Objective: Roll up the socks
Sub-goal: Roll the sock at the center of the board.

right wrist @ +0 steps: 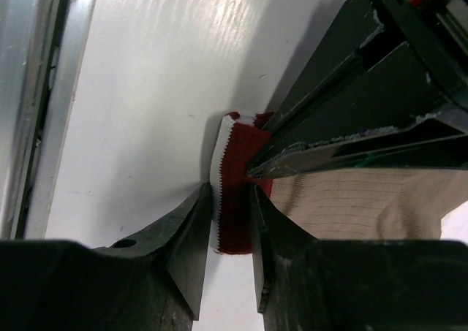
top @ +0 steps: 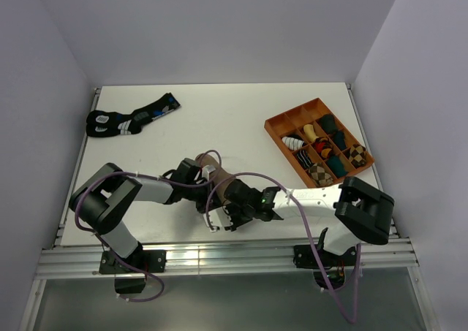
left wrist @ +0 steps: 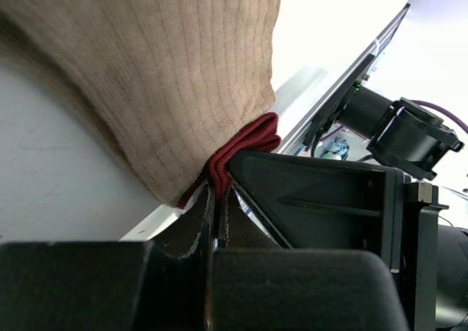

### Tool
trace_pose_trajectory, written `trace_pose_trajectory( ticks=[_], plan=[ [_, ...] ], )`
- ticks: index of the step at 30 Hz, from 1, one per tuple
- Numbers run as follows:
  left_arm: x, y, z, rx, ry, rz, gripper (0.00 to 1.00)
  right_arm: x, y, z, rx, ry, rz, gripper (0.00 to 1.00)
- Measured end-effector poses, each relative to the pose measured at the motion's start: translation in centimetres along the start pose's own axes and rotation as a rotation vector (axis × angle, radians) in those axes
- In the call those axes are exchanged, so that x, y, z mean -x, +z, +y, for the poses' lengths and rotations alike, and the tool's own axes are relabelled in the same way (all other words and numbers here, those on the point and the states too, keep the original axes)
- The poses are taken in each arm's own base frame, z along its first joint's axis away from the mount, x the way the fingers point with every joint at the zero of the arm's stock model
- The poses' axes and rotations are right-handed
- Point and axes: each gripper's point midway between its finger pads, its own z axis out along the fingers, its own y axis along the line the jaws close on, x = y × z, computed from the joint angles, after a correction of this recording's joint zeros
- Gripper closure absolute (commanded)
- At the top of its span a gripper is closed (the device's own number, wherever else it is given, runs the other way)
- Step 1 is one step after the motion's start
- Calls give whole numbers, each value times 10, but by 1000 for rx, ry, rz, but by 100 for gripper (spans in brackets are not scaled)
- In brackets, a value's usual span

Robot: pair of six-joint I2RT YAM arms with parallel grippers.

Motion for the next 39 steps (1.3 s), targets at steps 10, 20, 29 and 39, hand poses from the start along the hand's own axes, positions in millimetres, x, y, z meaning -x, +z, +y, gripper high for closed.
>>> trace_pose_trajectory(
  ticks=[10, 20, 29, 39],
  plan=[
    [2, -6, 8, -5, -31, -7, 71, 5, 4, -9, 34, 28, 24, 81],
    [21, -27, 10, 23, -20, -201, 62, 5, -7, -22, 192, 187, 5, 83],
    [44, -46, 22, 70, -42, -445, 69, -5, -15, -31, 440, 398, -21, 84],
    [45, -56, 10, 54, 100, -621, 69, -14, -6, -40, 763, 678, -73, 83]
  ],
)
